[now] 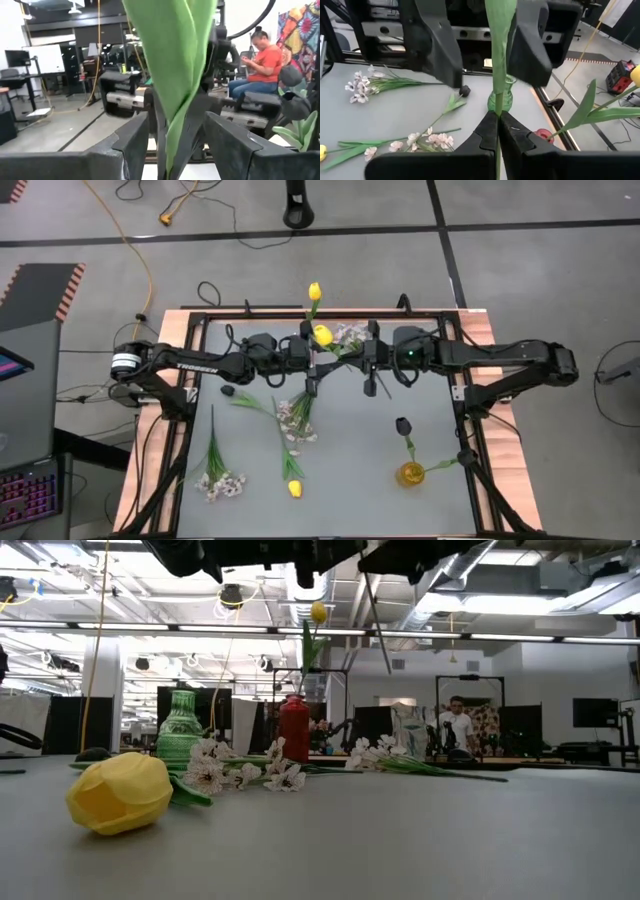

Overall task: Sort flowers into vase by color
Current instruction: Put the top yellow tulip into the red vase

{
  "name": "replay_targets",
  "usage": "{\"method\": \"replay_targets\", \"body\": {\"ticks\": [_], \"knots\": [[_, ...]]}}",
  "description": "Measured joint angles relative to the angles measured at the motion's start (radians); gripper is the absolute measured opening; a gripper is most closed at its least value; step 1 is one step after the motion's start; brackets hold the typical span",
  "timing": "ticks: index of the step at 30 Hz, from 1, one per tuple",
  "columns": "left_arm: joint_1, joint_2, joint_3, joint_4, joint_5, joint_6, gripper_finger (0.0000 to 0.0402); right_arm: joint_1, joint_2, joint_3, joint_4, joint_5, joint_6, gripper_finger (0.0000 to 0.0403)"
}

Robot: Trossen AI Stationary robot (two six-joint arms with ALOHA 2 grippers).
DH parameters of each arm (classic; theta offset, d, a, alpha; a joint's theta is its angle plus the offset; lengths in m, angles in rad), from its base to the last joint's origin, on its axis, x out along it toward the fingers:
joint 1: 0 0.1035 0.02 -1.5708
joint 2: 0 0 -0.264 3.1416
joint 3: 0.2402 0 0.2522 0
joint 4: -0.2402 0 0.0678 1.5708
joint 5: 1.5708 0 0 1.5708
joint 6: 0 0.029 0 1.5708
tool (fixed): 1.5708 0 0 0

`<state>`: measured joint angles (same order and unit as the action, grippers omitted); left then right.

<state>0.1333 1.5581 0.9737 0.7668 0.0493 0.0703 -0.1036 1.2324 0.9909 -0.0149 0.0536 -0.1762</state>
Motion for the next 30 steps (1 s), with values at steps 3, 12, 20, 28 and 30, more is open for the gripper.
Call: {"method": "replay_targets", "body": {"ticks": [3, 12, 20, 28, 30], "knots": [[-0.001, 0.000, 0.000, -0.018, -0.036, -0.004, 0.0161, 0.000, -0.005, 0.000, 0.000, 0.000, -0.014, 0.0036], [-0.001, 0.000, 0.000, -0.018, -0.081, -0.036, 0.0047, -0.001, -0.008, 0.000, 0.003, 0.001, -0.015, 0.0040], [-0.001, 0.000, 0.000, -0.021, -0.081, -0.040, 0.0010, -0.004, -0.008, 0.000, 0.001, 0.001, -0.014, 0.0040], [0.010, -0.016, 0.000, -0.067, -0.080, -0.063, 0.0003, -0.004, -0.008, 0.000, -0.004, 0.001, -0.014, 0.0059], [0.015, -0.030, 0.000, -0.100, -0.081, -0.065, 0.0003, -0.004, -0.008, 0.000, -0.006, 0.001, -0.003, 0.0077]]}}
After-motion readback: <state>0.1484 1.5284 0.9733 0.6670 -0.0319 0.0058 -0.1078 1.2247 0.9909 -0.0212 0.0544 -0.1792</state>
